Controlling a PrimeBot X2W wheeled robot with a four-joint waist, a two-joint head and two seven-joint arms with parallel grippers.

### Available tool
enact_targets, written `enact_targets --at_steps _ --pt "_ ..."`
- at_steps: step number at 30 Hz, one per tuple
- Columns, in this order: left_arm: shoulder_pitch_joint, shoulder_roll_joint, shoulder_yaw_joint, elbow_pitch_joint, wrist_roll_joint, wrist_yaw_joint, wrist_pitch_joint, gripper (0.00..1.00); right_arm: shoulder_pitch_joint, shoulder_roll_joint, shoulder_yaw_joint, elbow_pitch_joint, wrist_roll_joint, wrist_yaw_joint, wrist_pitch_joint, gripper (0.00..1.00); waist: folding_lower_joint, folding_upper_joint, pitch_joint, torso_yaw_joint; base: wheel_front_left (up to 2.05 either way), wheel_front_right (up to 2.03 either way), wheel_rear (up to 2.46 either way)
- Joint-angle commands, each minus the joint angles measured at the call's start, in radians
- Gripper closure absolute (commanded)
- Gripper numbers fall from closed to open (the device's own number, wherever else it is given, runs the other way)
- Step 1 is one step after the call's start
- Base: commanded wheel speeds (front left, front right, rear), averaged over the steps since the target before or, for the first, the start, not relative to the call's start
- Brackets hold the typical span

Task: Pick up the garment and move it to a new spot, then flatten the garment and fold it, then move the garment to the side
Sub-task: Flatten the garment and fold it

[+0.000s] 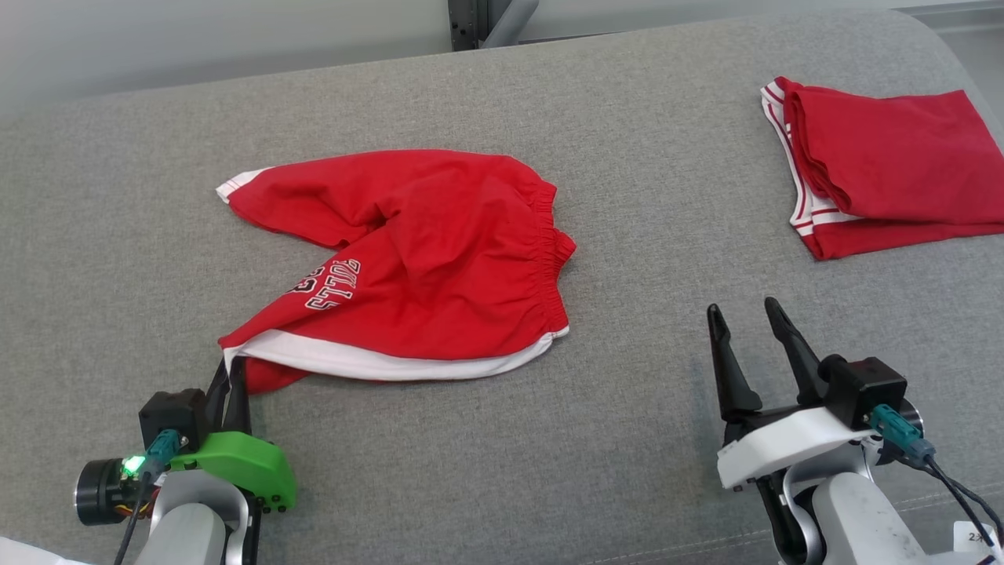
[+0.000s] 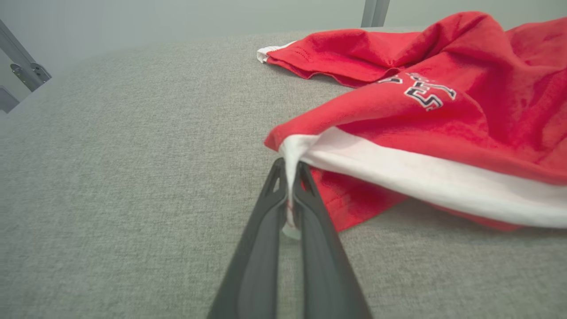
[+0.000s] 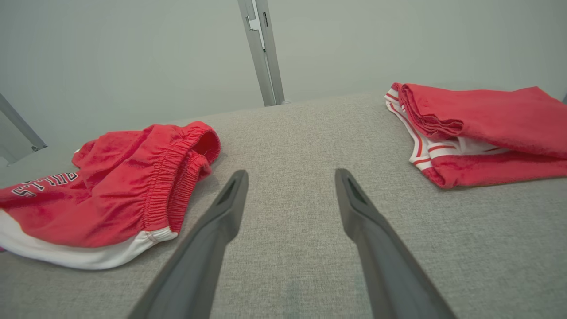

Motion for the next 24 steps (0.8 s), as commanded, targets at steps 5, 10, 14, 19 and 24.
enact_targets --at_steps 5,10,14,19,24 --pt "0.015 -0.021 0.02 -0.005 0.029 -0.004 -0.002 0.66 -0.026 -0.002 0.039 0.041 -0.005 -0.002 -0.003 0.0 0.0 0.0057 0.0 0.005 0.0 0.0 0.0" --pt "0.051 -0.048 0.047 -0.034 0.038 -0.011 -0.002 0.0 -0.037 -0.002 0.078 0.07 -0.003 -0.002 -0.003 0.0 0.0 0.0057 -0.002 0.017 0.0 0.0 0.0" --pt "0.09 -0.066 0.076 -0.064 0.039 -0.014 -0.002 0.0 -0.044 -0.002 0.107 0.101 -0.009 -0.002 -0.003 0.0 0.0 0.0057 -0.009 0.037 0.0 0.0 0.0" --pt "0.139 -0.086 0.11 -0.114 0.051 -0.02 -0.002 0.0 -0.055 -0.002 0.141 0.145 -0.012 -0.002 -0.003 0.0 0.0 0.0057 -0.025 0.072 0.0 0.0 0.0" --pt "0.178 -0.11 0.137 -0.179 0.069 -0.03 -0.002 0.0 -0.075 -0.002 0.168 0.195 -0.007 -0.002 -0.003 0.0 0.0 0.0057 -0.038 0.106 0.0 0.0 0.0"
